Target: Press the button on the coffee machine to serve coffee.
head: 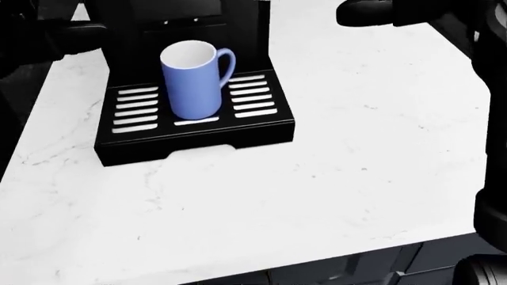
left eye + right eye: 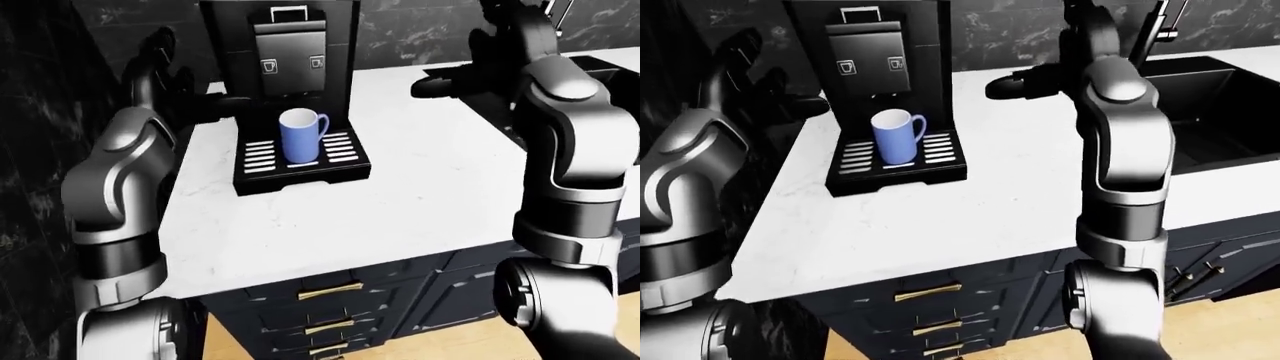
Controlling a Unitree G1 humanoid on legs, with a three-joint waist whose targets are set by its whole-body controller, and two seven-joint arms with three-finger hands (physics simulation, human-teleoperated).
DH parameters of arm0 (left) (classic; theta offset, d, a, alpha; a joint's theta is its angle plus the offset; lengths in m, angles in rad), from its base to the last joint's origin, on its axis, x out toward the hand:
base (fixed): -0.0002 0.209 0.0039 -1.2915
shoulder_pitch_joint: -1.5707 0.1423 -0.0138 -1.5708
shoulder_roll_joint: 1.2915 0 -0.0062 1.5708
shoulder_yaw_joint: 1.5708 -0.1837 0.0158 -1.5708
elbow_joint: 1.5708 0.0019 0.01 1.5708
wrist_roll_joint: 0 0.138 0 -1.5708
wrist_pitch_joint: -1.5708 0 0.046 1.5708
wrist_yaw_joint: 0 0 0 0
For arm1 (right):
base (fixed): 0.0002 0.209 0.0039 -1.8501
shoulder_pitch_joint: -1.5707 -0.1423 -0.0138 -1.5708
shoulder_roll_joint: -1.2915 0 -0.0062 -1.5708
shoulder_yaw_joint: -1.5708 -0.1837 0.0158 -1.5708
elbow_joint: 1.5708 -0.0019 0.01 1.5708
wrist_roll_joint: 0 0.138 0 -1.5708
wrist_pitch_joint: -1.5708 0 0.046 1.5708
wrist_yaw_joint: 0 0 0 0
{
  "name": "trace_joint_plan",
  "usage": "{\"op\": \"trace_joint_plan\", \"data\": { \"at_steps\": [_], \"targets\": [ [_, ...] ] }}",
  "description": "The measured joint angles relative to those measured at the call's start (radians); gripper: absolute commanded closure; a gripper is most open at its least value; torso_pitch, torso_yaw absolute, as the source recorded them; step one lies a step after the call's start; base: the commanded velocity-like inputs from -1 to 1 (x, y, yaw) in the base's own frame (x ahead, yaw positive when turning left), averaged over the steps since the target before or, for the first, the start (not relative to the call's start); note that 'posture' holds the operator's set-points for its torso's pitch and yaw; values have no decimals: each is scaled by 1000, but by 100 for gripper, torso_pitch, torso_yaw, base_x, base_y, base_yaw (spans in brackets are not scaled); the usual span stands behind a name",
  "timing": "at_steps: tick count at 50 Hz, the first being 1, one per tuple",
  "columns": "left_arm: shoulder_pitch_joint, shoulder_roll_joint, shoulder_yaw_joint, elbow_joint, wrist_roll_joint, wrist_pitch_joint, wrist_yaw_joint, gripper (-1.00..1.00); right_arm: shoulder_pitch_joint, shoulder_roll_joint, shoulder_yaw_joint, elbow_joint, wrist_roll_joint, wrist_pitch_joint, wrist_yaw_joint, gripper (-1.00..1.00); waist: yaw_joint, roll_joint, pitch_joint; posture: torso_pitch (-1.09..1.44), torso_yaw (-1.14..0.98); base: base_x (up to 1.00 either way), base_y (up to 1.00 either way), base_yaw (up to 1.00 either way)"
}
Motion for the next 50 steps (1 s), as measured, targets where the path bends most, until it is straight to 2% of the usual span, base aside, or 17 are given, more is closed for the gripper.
{"op": "trace_joint_plan", "data": {
  "at_steps": [1,4,7,9,15,19,29,32,36,38,44,50],
  "targets": [
    [3,4,5,-5,0,-1,1,-100,-2,5,2,-2,-1,-8,0,-100,5,17,-2,0,0,0,0,0],
    [32,7,20,18,8,9,10,-100,28,27,27,7,8,-8,7,-100,25,-17,23,0,0,0,0,0],
    [43,2,14,33,11,35,17,-100,36,29,31,30,18,14,15,-100,29,-49,29,0,0,0,0,0],
    [41,-2,5,32,9,45,16,-100,40,23,22,30,17,20,13,-100,33,-43,26,0,0,0,0,0],
    [18,-1,1,27,8,13,3,-100,31,12,11,11,4,18,7,-100,31,-27,0,0,0,0,0,0],
    [15,-3,2,18,9,15,5,-100,31,11,10,9,1,16,8,-100,29,-23,-6,0,0,0,0,0],
    [20,-9,-3,29,13,26,6,-100,49,22,6,16,11,11,2,-100,27,-19,3,0,0,0,0,9],
    [17,-21,-26,33,4,38,0,-100,60,16,-15,13,11,18,-10,-100,31,-21,-4,0,0,-4,0,100],
    [23,-1,12,20,15,24,6,-100,60,29,12,11,33,3,-9,-100,50,-20,-10,0,0,0,0,13],
    [16,3,22,12,23,14,13,-100,59,28,18,1,41,-1,-7,-100,48,-19,-7,0,0,0,0,0],
    [27,-12,-3,18,13,21,7,-100,66,17,13,17,21,1,-14,-100,33,-13,2,0,0,0,0,0],
    [37,-16,-6,36,12,12,-1,-100,75,21,8,21,6,11,-14,-100,21,-9,7,0,0,0,0,0]
  ]
}}
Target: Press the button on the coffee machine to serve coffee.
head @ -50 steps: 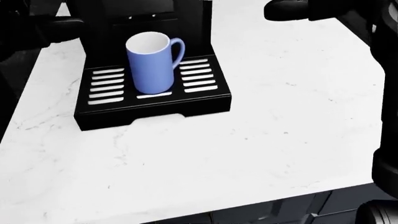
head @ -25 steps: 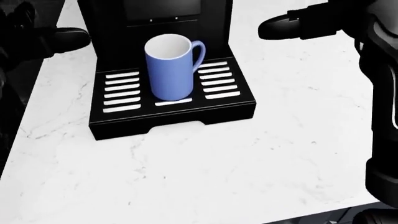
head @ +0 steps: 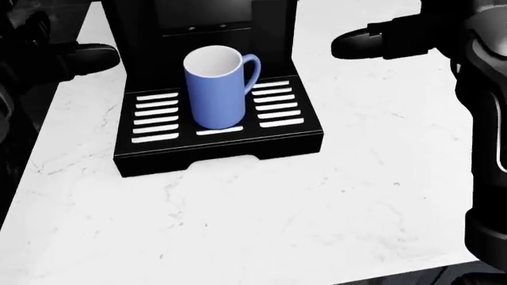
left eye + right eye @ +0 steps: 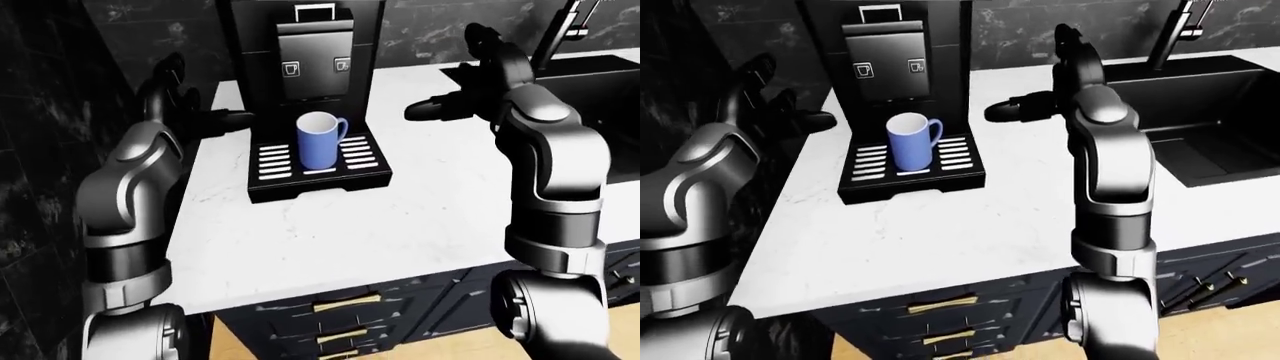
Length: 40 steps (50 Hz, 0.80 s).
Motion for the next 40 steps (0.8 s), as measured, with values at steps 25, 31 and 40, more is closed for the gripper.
{"op": "trace_joint_plan", "data": {
  "at_steps": [25,31,40],
  "targets": [
    [-17,10,9,-15,-19,34,19,-100,-7,3,0,-5,2,4,11,-100,6,-11,-80,-12,0,0,0,0],
    [-19,30,22,-11,-31,32,6,-100,-17,28,14,82,-4,-52,-10,-100,7,-7,-102,-17,0,0,0,0],
    [-37,-6,-12,21,-9,18,13,-100,17,10,-3,42,14,-55,-4,-100,11,-12,-142,-22,0,0,0,0]
  ]
}}
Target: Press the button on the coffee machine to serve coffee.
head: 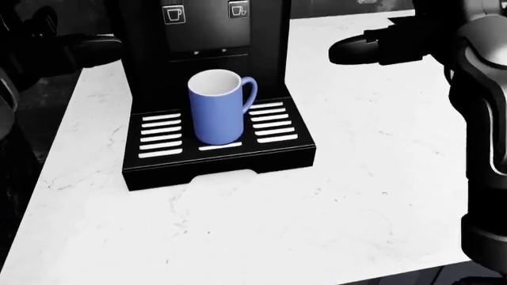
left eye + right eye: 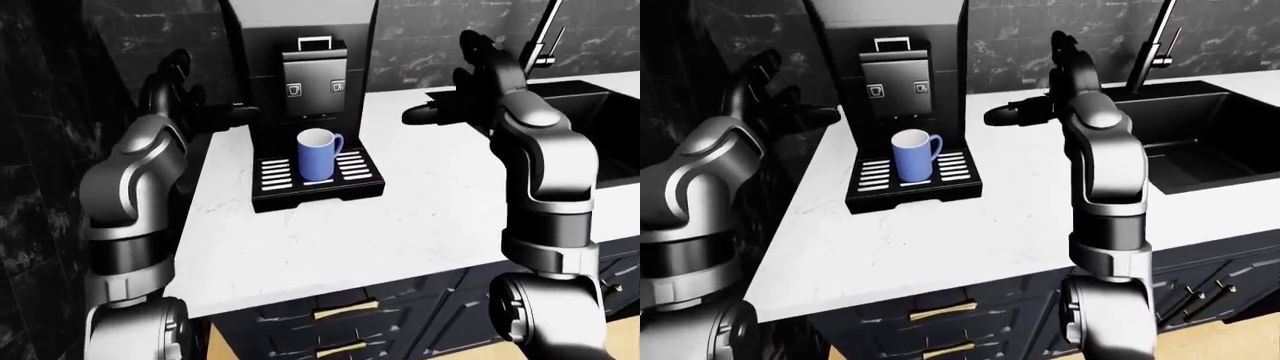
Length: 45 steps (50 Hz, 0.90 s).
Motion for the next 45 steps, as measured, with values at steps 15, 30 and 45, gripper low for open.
{"op": "trace_joint_plan", "data": {
  "at_steps": [15,30,45],
  "targets": [
    [17,20,20,-34,-7,11,-9,-100,-22,1,6,-9,3,32,3,-100,3,1,-94,-30,0,0,0,0],
    [10,10,18,-69,-14,43,-3,-100,-5,1,3,-25,6,29,2,-100,10,-1,-178,-42,0,0,0,0],
    [90,-18,22,-204,-74,62,-46,-100,4,12,8,-16,5,21,-2,-100,17,0,-197,-42,0,0,0,0]
  ]
}}
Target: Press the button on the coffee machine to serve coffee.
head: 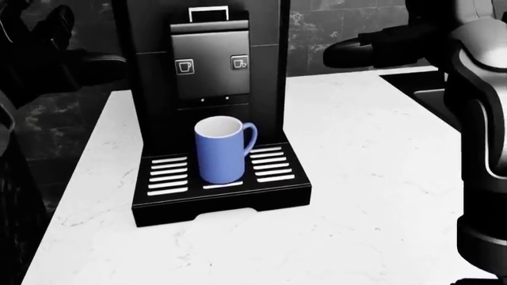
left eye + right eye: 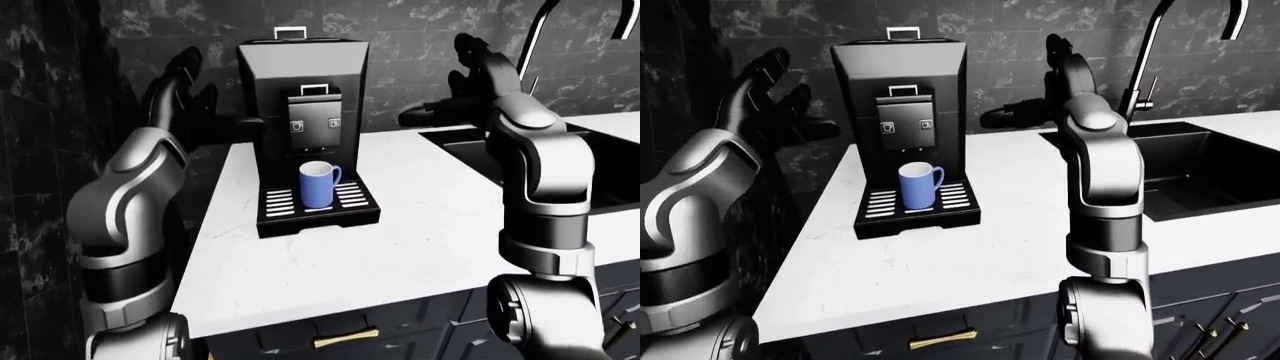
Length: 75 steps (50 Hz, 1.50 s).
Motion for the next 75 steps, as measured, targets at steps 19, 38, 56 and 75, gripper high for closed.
{"op": "trace_joint_plan", "data": {
  "at_steps": [19,38,56,75],
  "targets": [
    [74,14,56,-278,-207,201,45,-100,-23,-9,-1,20,-3,4,3,-100,2,5,1,-42,0,0,0,0],
    [167,12,54,-523,-501,286,166,-100,-1,3,-2,13,-6,-8,4,-100,6,9,2,-42,0,0,0,0],
    [215,73,25,-642,-774,288,256,-100,12,13,0,18,2,-25,-6,-100,13,14,-1,-42,0,0,0,0],
    [234,52,-4,-651,-754,298,215,-100,7,11,2,26,6,-28,-6,-100,17,13,-1,-42,0,0,0,0]
  ]
}}
